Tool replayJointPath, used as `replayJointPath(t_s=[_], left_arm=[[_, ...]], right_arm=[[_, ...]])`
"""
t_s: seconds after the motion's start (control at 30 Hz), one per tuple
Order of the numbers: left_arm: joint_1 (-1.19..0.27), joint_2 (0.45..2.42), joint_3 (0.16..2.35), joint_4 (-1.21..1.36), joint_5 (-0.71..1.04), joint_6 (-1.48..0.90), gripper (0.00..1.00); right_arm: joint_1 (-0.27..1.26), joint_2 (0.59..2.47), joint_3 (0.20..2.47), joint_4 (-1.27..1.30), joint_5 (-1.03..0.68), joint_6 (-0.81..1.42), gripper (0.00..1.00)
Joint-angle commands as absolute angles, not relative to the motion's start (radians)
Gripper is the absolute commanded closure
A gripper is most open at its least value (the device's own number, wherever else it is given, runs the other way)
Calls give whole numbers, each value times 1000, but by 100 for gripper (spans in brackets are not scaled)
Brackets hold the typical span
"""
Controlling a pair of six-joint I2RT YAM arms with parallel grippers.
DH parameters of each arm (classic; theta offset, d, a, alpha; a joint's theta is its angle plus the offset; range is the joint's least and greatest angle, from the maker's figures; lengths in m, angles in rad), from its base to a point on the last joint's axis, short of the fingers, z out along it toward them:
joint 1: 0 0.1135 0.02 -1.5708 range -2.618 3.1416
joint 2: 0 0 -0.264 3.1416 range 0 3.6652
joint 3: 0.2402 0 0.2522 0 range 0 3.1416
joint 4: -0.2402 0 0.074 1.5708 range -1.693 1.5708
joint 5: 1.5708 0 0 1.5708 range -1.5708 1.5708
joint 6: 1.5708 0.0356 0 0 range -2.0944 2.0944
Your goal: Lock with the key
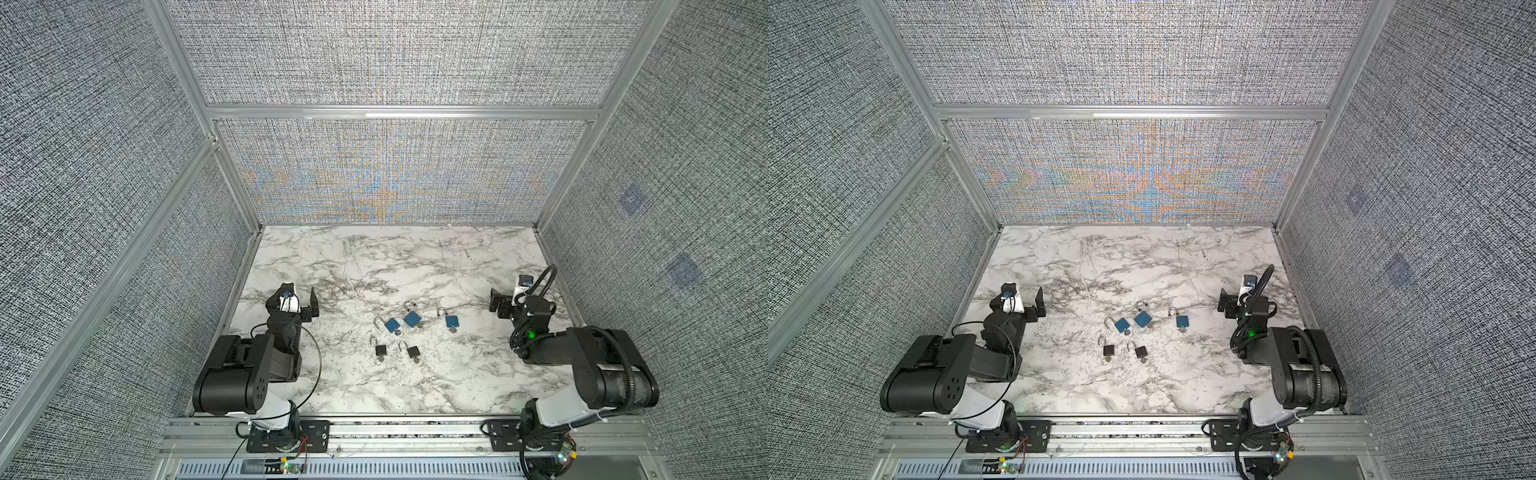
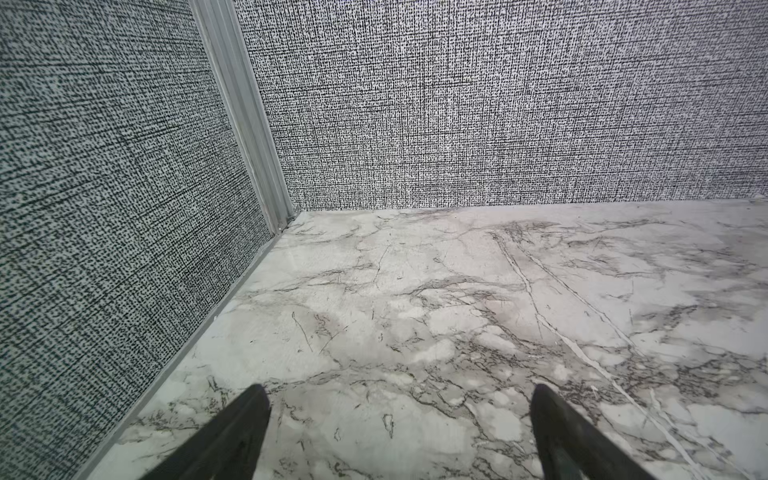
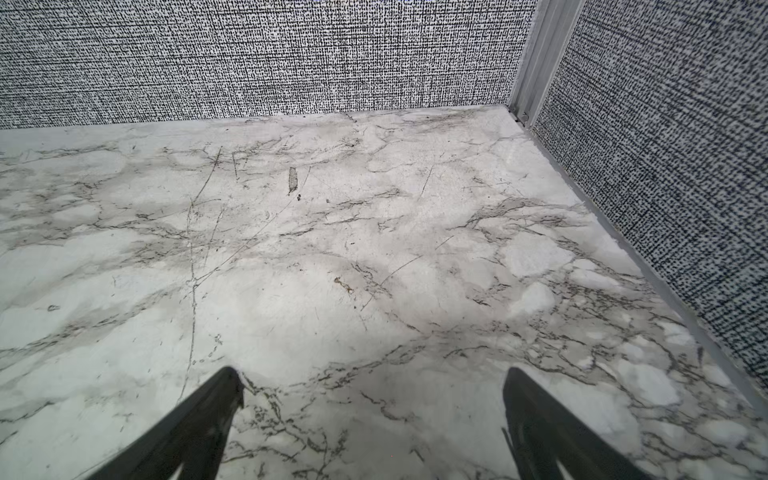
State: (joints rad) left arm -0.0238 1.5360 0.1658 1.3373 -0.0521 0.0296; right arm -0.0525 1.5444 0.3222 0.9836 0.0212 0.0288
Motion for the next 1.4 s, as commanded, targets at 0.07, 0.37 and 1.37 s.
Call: replayJointPath(t_s=[0.07,0.37,1.37], left_arm=[[-23,1537,165,1365,-51,33,1],[-22,1538,166,1363,-51,33,1],[-29,1224,311,892,-148,-38,30]], right_arm=[[-51,1544,321,1025,17,24,1],[-52,1545,324,1021,12,28,1],[14,1320,550,469,110,69,12]])
